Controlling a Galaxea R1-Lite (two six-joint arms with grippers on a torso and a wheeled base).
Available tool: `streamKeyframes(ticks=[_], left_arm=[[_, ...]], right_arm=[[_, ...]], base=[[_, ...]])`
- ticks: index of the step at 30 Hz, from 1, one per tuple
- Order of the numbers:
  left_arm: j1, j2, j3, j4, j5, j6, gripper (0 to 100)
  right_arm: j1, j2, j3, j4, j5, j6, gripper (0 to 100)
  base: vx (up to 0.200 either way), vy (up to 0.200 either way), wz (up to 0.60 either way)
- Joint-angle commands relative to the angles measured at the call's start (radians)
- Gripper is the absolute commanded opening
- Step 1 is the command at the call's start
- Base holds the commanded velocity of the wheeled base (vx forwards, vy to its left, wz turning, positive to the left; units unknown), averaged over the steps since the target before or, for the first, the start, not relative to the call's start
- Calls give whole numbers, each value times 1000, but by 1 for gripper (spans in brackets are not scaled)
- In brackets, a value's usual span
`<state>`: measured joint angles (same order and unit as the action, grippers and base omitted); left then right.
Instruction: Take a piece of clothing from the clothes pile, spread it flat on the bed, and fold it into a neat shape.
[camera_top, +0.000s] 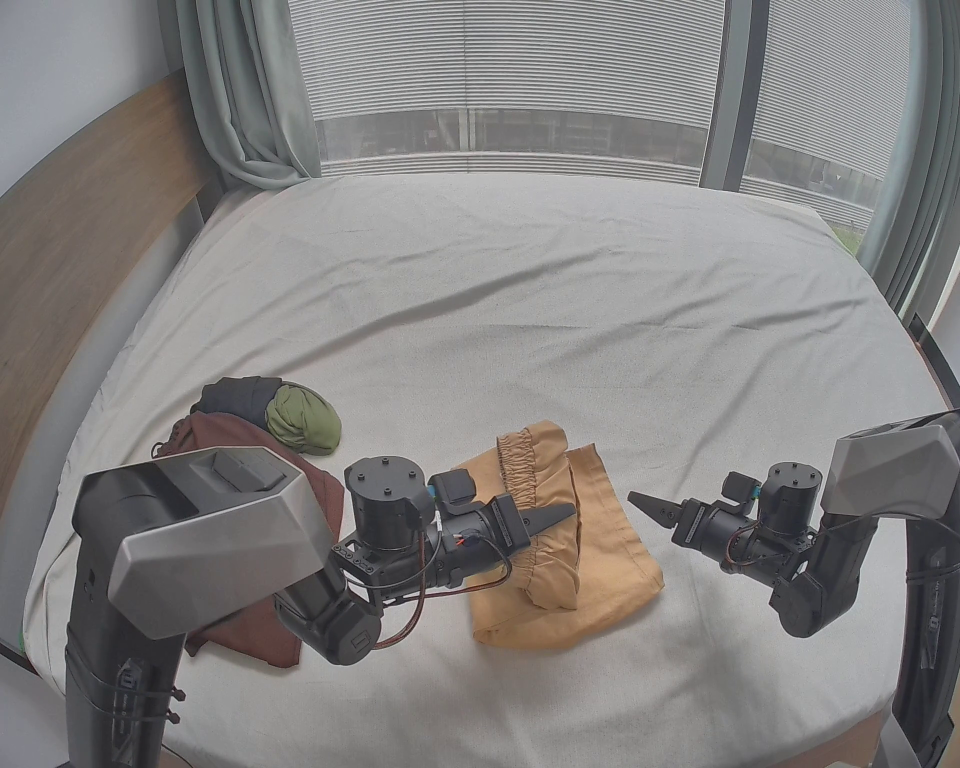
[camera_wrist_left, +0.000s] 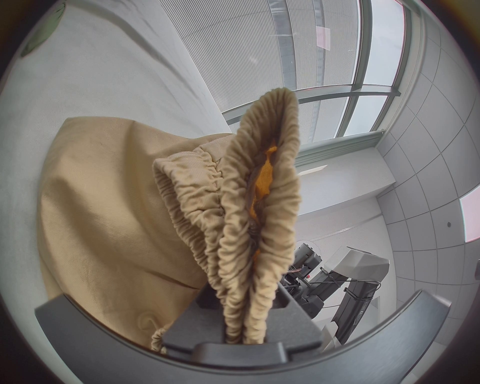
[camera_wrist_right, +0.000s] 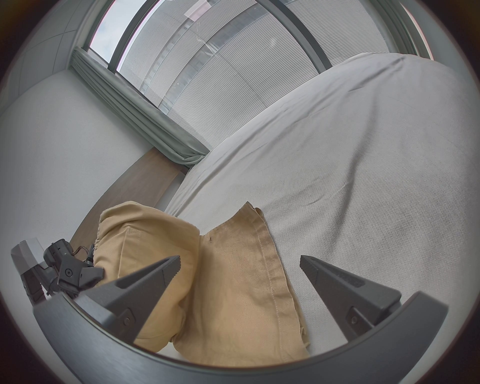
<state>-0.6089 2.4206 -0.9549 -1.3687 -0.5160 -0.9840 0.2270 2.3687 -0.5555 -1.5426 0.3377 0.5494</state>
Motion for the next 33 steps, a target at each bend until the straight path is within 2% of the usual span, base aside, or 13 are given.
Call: streamKeyframes(ticks=[1, 21, 22, 29, 33], left_arm=[[-17, 20, -31, 11, 2, -1, 0], [-40, 80, -117, 51, 36, -1, 0], [-40, 81, -120, 51, 37, -1, 100], [-34, 100, -131, 45, 42, 7, 100], [-29, 98, -117, 37, 88, 11, 100]], right_arm=[[-2, -3, -4, -1, 0, 0, 100], [-3, -5, -7, -1, 0, 3, 100], [-3, -3, -7, -1, 0, 3, 100], [-2, -2, -6, -1, 0, 1, 100], [-2, 4, -4, 1, 0, 1, 100]], base=[[0, 0, 0], [0, 0, 0], [0, 0, 0], [0, 0, 0], [0, 0, 0]])
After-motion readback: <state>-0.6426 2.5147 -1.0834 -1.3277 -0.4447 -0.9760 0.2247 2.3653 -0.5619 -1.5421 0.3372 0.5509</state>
